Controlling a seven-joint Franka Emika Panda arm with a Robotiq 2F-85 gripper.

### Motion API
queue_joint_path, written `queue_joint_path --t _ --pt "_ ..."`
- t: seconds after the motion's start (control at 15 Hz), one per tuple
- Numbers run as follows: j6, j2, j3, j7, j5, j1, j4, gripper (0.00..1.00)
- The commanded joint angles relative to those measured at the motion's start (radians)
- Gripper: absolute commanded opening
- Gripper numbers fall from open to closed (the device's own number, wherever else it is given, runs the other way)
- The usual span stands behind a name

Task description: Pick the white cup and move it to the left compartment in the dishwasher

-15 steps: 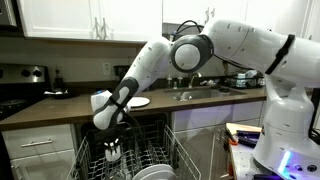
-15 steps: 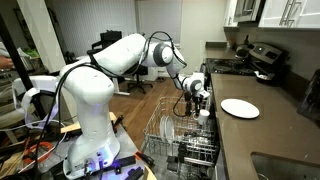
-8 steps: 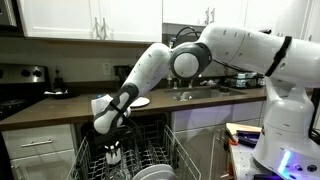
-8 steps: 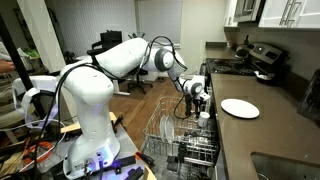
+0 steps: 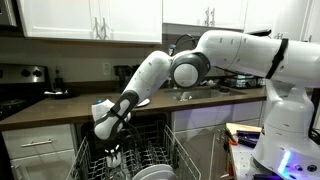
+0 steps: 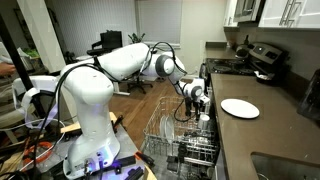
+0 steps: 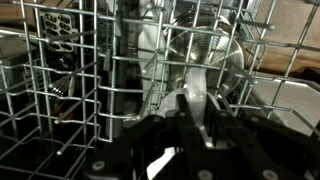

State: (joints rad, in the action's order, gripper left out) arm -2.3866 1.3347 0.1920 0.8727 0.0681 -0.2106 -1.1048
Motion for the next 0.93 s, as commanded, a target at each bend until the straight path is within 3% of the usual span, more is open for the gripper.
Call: queue_joint_path --t 0.0,0.07,0.13,0.67,0.87 --pt "0.064 0.043 -0.014 -0.002 -0.022 0.020 0.094 0.09" --pt "0.079 0.048 -0.015 -0.003 -0.023 0.020 0.108 0.33" --pt "0.096 0.051 -0.013 0.000 -0.026 0.017 0.117 0.44" --pt "0.148 -0.033 0.021 0.003 -0.014 -0.029 0.050 0.94" --pt "0.135 -0.074 0.031 0.000 -0.015 -0.045 0.007 1.00"
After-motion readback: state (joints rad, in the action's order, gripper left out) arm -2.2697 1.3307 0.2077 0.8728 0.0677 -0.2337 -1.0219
